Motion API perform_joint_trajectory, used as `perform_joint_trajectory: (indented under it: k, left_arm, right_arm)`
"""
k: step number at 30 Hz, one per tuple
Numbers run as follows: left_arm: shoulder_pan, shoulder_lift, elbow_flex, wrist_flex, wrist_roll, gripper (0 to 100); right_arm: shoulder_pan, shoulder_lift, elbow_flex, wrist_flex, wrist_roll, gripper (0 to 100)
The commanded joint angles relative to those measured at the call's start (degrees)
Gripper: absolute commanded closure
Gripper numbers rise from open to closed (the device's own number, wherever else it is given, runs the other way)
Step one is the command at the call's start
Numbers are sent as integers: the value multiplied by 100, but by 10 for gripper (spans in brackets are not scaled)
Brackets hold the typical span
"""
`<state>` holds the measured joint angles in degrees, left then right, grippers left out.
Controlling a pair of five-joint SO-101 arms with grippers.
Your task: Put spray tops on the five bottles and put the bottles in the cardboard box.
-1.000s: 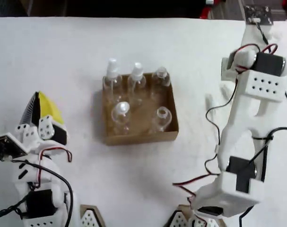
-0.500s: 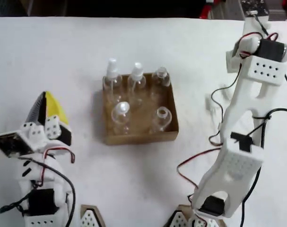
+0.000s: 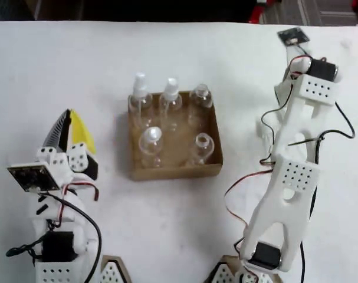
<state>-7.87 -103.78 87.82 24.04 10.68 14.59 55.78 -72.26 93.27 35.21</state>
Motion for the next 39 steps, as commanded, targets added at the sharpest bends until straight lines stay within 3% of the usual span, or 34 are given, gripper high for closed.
perform_joint_trajectory:
  k: [1, 19, 24, 27, 39]
  left_arm:
    - [57, 4, -26, -149, -62, 972]
    - [66, 4, -26, -149, -70, 972]
    - [66, 4, -26, -149, -70, 972]
    - [66, 4, -26, -149, -70, 972]
    - [66, 4, -26, -149, -70, 972]
  right_arm:
    - [145, 136, -325, 31, 633, 815]
    - [127, 1059, -343, -690, 703, 820]
    - [127, 1200, -343, -919, 730, 973]
    - [127, 1191, -343, -1042, 712, 967]
    - [-110, 75, -1952, 277, 686, 982]
